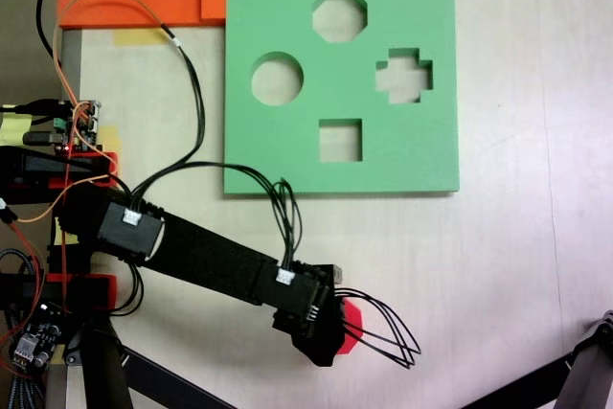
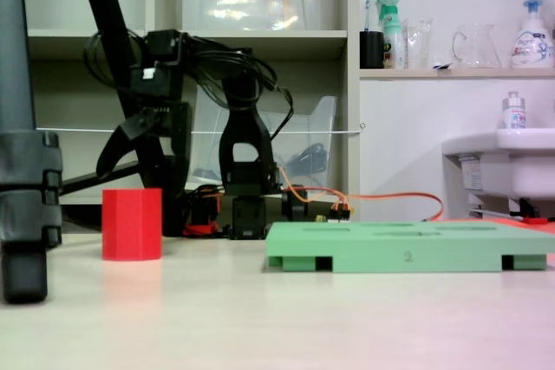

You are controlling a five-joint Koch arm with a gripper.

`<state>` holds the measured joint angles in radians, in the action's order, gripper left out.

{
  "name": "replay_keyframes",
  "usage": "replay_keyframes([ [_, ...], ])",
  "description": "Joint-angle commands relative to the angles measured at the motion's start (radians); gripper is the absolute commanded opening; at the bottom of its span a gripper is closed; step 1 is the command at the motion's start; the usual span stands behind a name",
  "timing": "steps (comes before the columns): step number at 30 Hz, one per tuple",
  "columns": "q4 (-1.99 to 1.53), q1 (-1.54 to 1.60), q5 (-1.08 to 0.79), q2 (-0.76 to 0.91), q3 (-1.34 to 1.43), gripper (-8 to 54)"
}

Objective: Put the octagonal pillar block into the corresponding hole

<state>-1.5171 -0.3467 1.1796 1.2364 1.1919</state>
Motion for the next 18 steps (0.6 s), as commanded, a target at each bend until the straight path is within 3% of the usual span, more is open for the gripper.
replay_keyframes([
  [1,0.025,-0.005,0.018,0.009,-0.051,52.2],
  [18,0.029,-0.020,-0.009,-0.121,-0.075,51.9],
])
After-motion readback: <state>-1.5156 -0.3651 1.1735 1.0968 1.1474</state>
